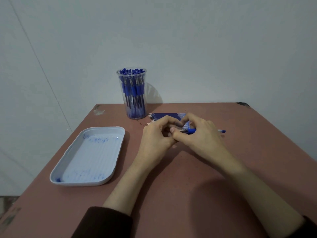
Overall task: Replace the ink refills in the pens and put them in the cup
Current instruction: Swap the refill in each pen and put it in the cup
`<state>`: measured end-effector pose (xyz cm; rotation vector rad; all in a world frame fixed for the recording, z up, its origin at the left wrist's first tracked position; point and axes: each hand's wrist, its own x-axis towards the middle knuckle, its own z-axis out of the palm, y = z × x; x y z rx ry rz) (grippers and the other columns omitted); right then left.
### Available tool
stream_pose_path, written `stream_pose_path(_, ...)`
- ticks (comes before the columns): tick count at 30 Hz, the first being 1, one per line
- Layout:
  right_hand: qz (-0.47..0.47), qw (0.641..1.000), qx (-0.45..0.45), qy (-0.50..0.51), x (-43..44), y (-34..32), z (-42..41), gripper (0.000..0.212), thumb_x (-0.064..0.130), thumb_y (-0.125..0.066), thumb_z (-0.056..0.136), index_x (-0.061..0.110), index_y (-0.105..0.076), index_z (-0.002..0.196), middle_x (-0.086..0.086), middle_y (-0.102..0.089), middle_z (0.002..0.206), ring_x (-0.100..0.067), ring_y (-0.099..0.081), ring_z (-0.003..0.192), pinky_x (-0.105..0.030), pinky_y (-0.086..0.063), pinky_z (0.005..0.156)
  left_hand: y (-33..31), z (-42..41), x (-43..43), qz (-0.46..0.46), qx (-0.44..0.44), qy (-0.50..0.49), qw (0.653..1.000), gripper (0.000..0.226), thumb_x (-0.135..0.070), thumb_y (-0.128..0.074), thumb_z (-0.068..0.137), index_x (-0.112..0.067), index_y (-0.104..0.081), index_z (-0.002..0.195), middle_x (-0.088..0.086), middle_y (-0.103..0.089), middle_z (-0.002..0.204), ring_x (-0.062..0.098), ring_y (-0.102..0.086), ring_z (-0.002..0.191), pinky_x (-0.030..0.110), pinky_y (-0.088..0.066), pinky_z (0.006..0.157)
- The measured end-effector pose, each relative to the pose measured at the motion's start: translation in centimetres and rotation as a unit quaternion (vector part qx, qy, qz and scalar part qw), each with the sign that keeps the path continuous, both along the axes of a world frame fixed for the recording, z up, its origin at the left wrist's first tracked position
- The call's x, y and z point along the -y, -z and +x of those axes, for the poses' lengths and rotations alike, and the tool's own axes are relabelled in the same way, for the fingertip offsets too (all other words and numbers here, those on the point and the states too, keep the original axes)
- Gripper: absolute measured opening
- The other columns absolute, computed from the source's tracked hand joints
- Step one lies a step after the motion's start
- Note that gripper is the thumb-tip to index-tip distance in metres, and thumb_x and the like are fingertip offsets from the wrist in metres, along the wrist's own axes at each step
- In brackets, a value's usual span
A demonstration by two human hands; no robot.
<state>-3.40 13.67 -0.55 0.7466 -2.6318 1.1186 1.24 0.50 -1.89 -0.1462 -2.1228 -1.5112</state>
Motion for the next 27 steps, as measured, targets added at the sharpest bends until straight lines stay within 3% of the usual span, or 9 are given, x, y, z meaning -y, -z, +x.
stream_pose_path(4, -0.031, 0.999, -0.006, -0.002, 0.3, 0.4, -0.3, 0.035, 0.062, -0.055, 0.073, 0.028, -0.054, 0.080, 0.016, -0.052, 0.050, -0.010, -0.050, 0.066, -0.022, -0.026, 0.055, 0.2, 0.0, 0.2, 0.003, -0.009, -0.007, 1.000, 0.026, 0.001, -0.071, 0.076, -0.025, -0.067, 0.080, 0.004, -0.069, 0.077, 0.032, -0.065, 0.075, 0.030, -0.057, 0.065)
stream_pose_path(6, -0.051, 0.999, -0.001, -0.019, 0.4, 0.6, -0.6, 0.039, 0.069, -0.053, 0.074, 0.032, -0.057, 0.085, 0.015, -0.057, 0.062, -0.004, -0.052, 0.069, -0.021, -0.032, 0.058, 0.1, -0.1, 0.5, 0.025, -0.010, -0.012, 1.000, 0.019, -0.004, -0.072, 0.078, -0.023, -0.068, 0.082, 0.003, -0.070, 0.077, 0.028, -0.068, 0.074, 0.032, -0.058, 0.068)
stream_pose_path(9, -0.076, 0.996, -0.039, -0.030, 0.4, 1.0, -1.2, 0.059, 0.079, -0.041, 0.071, 0.040, -0.055, 0.114, 0.013, -0.059, 0.099, -0.005, -0.051, 0.101, -0.028, -0.043, 0.083, -0.7, -0.1, 1.3, 0.120, -0.015, -0.051, 0.991, 0.015, -0.008, -0.075, 0.077, -0.018, -0.069, 0.084, 0.003, -0.070, 0.079, 0.019, -0.067, 0.076, 0.037, -0.058, 0.072)
stream_pose_path(13, -0.109, 0.992, -0.054, -0.010, 0.2, 0.9, -1.7, 0.070, 0.076, -0.036, 0.074, 0.037, -0.048, 0.130, 0.013, -0.051, 0.111, -0.005, -0.037, 0.113, -0.034, -0.039, 0.098, -4.8, 0.3, 4.2, 0.166, -0.092, -0.127, 0.974, 0.015, -0.007, -0.067, 0.085, -0.021, -0.065, 0.088, -0.003, -0.066, 0.083, 0.016, -0.062, 0.080, 0.028, -0.055, 0.071)
stream_pose_path(16, -0.094, 0.994, -0.056, -0.021, 0.6, 1.4, -1.7, 0.067, 0.075, -0.035, 0.076, 0.034, -0.052, 0.127, 0.016, -0.055, 0.113, -0.005, -0.038, 0.112, -0.039, -0.041, 0.099, -9.1, 0.4, 7.4, 0.075, -0.154, -0.190, 0.967, 0.019, -0.010, -0.062, 0.088, -0.029, -0.063, 0.093, -0.012, -0.063, 0.086, 0.013, -0.063, 0.079, 0.035, -0.056, 0.082)
stream_pose_path(20, -0.036, 0.996, -0.059, -0.050, 1.3, 2.3, -1.2, 0.071, 0.076, -0.029, 0.078, 0.033, -0.050, 0.130, 0.016, -0.053, 0.110, -0.006, -0.039, 0.110, -0.039, -0.039, 0.099, -13.7, -1.2, 9.9, -0.009, -0.196, -0.244, 0.950, 0.016, -0.010, -0.057, 0.089, -0.021, -0.060, 0.100, -0.014, -0.059, 0.087, 0.009, -0.063, 0.078, 0.032, -0.056, 0.083)
stream_pose_path(22, -0.023, 0.997, -0.050, -0.061, 1.4, 2.4, -1.1, 0.072, 0.077, -0.027, 0.078, 0.033, -0.049, 0.130, 0.017, -0.051, 0.109, -0.005, -0.038, 0.113, -0.039, -0.038, 0.100, -15.1, -2.7, 10.5, -0.046, -0.200, -0.260, 0.944, 0.014, -0.011, -0.057, 0.089, -0.018, -0.060, 0.101, -0.012, -0.059, 0.088, 0.005, -0.062, 0.079, 0.028, -0.055, 0.080)
stream_pose_path(25, -0.020, 0.996, -0.050, -0.069, 1.4, 2.5, -1.0, 0.071, 0.077, -0.028, 0.078, 0.034, -0.050, 0.130, 0.020, -0.050, 0.109, -0.004, -0.037, 0.116, -0.038, -0.038, 0.101, -15.7, -5.1, 11.2, -0.096, -0.186, -0.278, 0.938, 0.019, -0.007, -0.057, 0.090, -0.005, -0.061, 0.109, -0.003, -0.059, 0.089, -0.011, -0.056, 0.067, 0.010, -0.048, 0.066)
stream_pose_path(27, -0.020, 0.996, -0.050, -0.074, 1.4, 2.6, -1.0, 0.069, 0.076, -0.029, 0.079, 0.034, -0.051, 0.128, 0.022, -0.049, 0.107, -0.003, -0.037, 0.117, -0.037, -0.038, 0.101, -15.5, -6.1, 11.3, -0.124, -0.159, -0.280, 0.939, 0.025, -0.004, -0.057, 0.091, -0.003, -0.058, 0.116, 0.002, -0.059, 0.092, -0.007, -0.056, 0.064, 0.005, -0.044, 0.060)
